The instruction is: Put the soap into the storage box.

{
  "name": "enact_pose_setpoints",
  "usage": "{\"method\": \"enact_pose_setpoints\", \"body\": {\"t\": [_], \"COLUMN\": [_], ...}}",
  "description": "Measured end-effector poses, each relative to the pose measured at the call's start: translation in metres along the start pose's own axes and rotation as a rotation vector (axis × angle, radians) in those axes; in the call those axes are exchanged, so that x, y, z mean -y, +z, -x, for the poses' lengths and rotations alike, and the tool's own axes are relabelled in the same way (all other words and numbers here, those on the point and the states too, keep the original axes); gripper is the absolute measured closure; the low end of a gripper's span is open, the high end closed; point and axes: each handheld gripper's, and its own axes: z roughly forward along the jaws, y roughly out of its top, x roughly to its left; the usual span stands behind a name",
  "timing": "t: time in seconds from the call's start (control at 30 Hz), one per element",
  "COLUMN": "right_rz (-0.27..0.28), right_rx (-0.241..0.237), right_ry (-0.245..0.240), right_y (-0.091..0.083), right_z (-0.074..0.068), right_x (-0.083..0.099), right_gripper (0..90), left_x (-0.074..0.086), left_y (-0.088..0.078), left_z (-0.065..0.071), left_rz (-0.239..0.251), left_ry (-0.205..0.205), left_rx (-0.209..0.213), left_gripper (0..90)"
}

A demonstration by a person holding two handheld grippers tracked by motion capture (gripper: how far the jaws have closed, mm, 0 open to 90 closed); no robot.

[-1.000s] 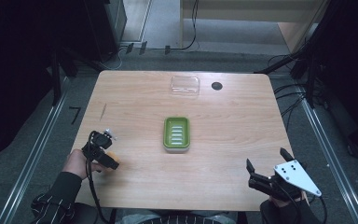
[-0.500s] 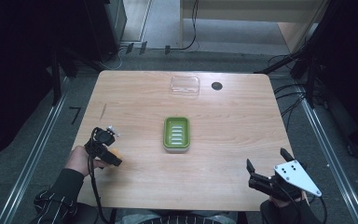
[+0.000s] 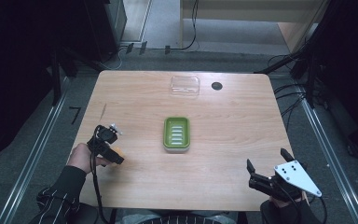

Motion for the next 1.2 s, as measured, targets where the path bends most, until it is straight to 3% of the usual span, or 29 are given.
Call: {"method": "enact_pose_setpoints", "body": {"t": [1.2], "right_rz": [-0.012], "right_rx": [0.04], "right_ry": [0.011], "right_y": [-0.011], "right_z": [0.005], "right_x": [0.005], "right_gripper": [0.0], "left_x": [-0.046], "left_y": [-0.012], "left_z": [0.014], "left_rz": [0.057], "left_ry": [0.093], "left_rx": [0.036], "left_gripper": [27.7]}}
